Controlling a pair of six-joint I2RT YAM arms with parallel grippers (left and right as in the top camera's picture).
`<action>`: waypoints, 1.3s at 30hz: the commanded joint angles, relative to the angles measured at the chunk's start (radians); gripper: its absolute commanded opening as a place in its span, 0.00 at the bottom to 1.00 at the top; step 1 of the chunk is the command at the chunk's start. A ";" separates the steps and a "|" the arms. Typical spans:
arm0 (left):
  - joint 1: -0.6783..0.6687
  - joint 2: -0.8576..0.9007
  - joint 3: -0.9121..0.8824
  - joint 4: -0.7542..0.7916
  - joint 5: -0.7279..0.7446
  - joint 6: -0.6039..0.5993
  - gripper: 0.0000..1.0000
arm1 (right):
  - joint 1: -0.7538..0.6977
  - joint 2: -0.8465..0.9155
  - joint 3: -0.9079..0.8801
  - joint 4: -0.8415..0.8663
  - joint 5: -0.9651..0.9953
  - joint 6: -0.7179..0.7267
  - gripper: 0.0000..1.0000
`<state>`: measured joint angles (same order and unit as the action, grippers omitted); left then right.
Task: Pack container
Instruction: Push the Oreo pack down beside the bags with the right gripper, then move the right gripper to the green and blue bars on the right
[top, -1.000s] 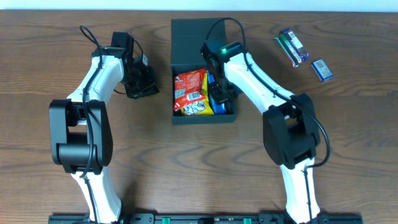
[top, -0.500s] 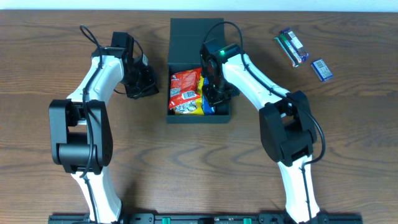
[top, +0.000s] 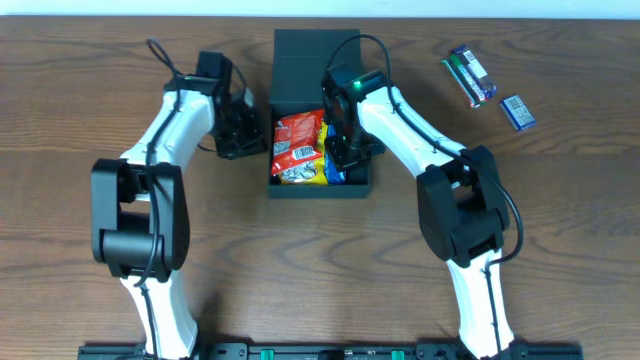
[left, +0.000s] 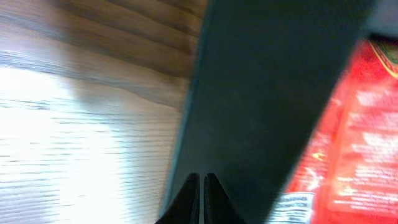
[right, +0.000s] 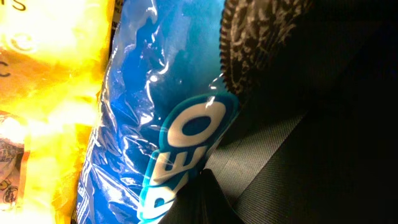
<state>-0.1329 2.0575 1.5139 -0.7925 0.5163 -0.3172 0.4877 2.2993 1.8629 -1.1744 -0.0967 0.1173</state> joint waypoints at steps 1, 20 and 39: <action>-0.020 0.016 -0.005 0.001 0.031 0.006 0.06 | 0.008 0.018 -0.006 0.018 -0.023 -0.010 0.01; -0.024 0.016 -0.005 -0.004 0.051 0.002 0.06 | 0.000 -0.095 0.015 0.013 0.112 0.010 0.01; -0.023 0.015 -0.005 -0.007 0.031 0.002 0.05 | -0.294 -0.412 0.014 0.207 0.381 -0.199 0.52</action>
<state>-0.1471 2.0575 1.5139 -0.7959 0.5358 -0.3176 0.2295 1.8400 1.8828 -0.9726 0.2344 0.0109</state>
